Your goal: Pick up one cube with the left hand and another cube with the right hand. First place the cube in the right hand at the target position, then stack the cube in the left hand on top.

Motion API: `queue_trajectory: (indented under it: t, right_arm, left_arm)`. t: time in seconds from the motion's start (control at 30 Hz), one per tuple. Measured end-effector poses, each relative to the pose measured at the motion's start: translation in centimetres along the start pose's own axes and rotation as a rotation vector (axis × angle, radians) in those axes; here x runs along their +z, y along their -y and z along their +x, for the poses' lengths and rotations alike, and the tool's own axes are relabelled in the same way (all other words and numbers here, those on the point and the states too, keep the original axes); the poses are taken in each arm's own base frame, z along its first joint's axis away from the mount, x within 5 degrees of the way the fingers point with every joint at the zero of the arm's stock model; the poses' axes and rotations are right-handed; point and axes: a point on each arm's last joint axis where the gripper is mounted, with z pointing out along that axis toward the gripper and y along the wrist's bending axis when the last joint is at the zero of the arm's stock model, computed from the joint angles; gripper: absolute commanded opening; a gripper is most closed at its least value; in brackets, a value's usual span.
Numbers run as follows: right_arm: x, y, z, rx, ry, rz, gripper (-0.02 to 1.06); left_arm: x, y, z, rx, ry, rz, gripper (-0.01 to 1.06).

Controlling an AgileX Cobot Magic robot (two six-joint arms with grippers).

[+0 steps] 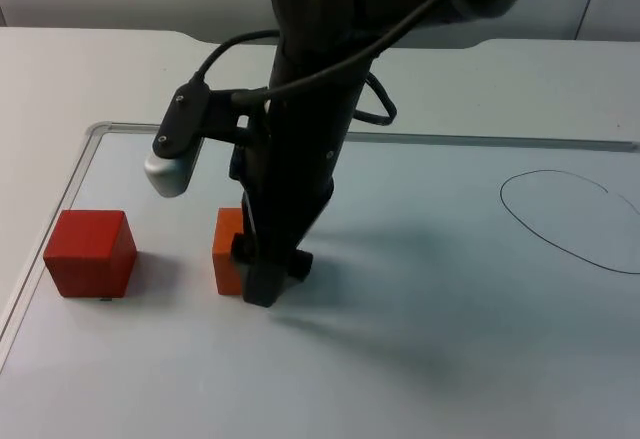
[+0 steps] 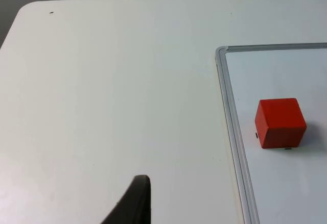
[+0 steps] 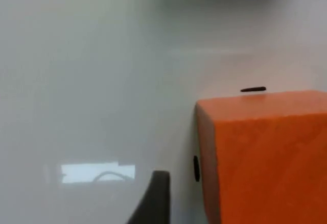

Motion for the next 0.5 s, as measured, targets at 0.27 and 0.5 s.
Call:
queue_trajectory:
  t: [0.27,0.5]
  right_arm:
    - [0.0,0.1,-0.1,0.001,0.008,0.006,0.18]
    - [-1.0,0.6,-0.9,0.038,0.036,0.030,0.00]
  left_arm:
    - [0.0,0.0,0.0,0.000,0.000,0.000,1.05]
    - [0.0,0.0,0.0,0.000,0.000,0.000,1.05]
